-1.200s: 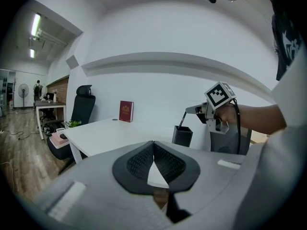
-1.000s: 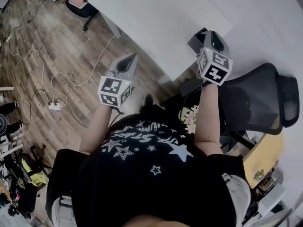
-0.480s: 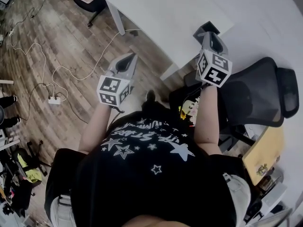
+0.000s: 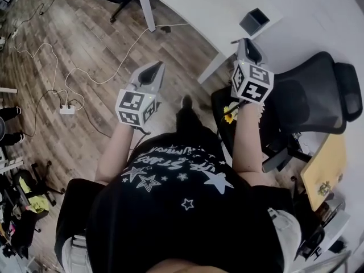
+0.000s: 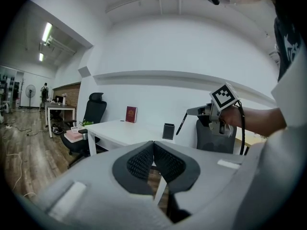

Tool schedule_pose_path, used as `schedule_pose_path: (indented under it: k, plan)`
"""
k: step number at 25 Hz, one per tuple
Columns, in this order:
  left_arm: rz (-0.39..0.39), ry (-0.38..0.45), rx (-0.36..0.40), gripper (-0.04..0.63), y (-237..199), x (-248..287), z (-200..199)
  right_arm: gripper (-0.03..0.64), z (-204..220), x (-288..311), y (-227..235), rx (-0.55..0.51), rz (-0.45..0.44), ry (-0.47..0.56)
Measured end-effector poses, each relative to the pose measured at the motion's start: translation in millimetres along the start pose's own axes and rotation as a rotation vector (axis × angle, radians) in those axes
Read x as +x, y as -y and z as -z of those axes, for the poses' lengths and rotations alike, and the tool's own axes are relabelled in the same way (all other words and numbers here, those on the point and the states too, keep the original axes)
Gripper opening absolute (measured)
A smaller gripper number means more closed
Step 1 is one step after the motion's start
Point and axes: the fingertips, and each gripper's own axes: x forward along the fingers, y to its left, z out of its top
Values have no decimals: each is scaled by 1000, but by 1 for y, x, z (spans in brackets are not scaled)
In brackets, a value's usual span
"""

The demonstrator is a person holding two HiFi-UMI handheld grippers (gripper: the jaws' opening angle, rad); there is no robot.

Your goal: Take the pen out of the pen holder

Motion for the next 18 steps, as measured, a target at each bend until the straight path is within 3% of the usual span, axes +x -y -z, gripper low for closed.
schedule_pose_path:
  k: [10,18]
  plan:
    - [22,-43,-29,11,20,-114,48,40,45,-113,-87,15,-60,-38]
    - [77,-49,-40,11,48,-141,62,40,78,-173,-109,6,-68,-102]
